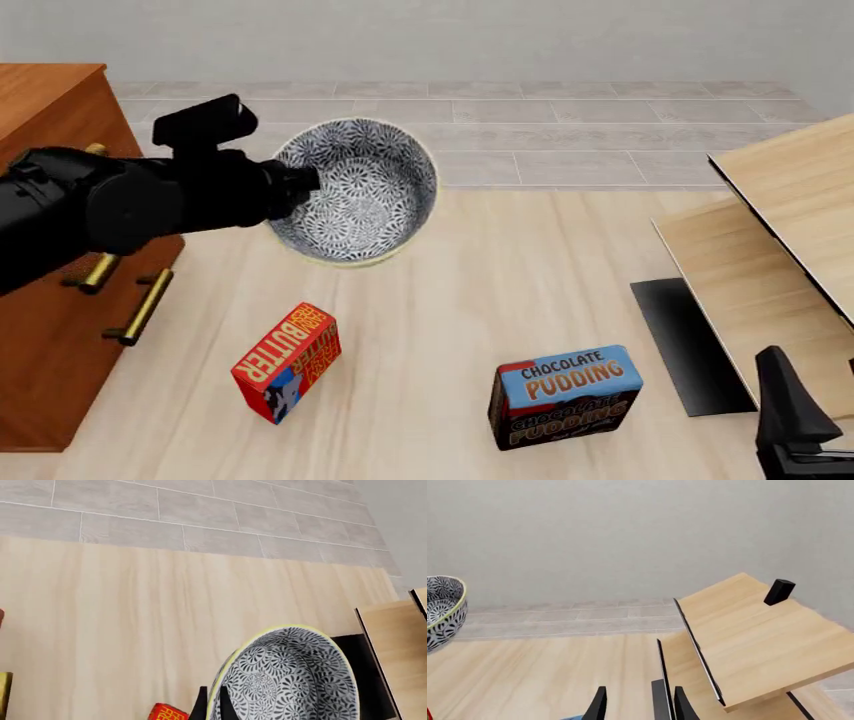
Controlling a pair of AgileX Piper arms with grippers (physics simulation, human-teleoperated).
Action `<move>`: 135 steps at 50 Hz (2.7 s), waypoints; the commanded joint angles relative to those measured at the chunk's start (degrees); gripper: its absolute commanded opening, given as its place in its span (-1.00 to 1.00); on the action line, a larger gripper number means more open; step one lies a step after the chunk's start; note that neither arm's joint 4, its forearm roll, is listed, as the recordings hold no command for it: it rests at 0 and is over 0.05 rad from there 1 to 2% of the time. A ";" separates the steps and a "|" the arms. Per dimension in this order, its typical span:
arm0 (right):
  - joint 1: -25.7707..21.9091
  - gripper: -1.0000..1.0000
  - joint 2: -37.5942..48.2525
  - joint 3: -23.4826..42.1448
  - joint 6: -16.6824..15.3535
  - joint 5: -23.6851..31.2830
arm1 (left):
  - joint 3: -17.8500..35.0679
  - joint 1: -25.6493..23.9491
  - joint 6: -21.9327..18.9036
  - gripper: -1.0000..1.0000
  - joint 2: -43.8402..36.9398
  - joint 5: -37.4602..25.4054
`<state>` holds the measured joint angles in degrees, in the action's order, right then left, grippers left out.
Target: Close the top drawer of the cabinet and put the bowl on top of it.
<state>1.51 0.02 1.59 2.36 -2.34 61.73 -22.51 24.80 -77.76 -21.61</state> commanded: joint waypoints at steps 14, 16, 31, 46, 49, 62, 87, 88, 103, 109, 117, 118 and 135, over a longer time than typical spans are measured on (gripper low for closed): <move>-0.09 1.00 0.00 0.23 -0.42 0.25 | -0.21 5.36 4.42 -1.00 1.62 -10.22; -0.07 1.00 -0.01 -0.17 -0.43 -0.14 | -0.40 7.84 4.09 -1.00 1.82 -11.30; 0.03 1.00 0.00 0.25 -0.49 0.20 | -2.38 16.46 8.93 -1.00 3.98 -18.60; -0.22 1.00 0.00 -0.03 -0.98 -0.14 | 0.14 13.28 14.66 -1.00 7.34 -24.17; -0.33 1.00 0.00 0.03 -1.09 -0.10 | 1.59 13.49 14.74 -1.00 8.13 -25.86; -0.32 1.00 0.00 0.14 -1.20 -0.13 | 12.18 19.73 11.69 -1.00 10.93 -35.16; -0.32 1.00 0.00 -0.06 -1.56 -0.66 | 32.82 30.11 11.23 -1.00 10.64 -48.28; -0.20 1.00 0.00 -0.06 -1.54 -0.70 | 33.22 31.88 10.95 -1.00 10.59 -48.25; -0.35 1.00 -0.01 -0.36 -1.44 -0.98 | 38.27 38.95 11.89 -1.00 9.72 -48.29; -0.25 1.00 -0.01 -0.23 -1.37 -0.86 | 39.26 42.67 10.67 -1.00 9.30 -48.29; -0.41 1.00 0.00 -0.04 -1.33 -0.52 | 41.44 49.06 9.94 -1.00 8.48 -48.29; -0.41 1.00 0.00 -0.03 -1.35 -0.50 | 41.60 48.82 10.32 -1.00 8.31 -48.29; -0.44 1.00 -0.01 -0.32 -1.78 -0.63 | 41.60 53.21 12.59 -1.00 6.24 -48.29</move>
<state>1.06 0.01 1.34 0.78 -2.98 102.67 27.67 37.15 -70.50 -69.90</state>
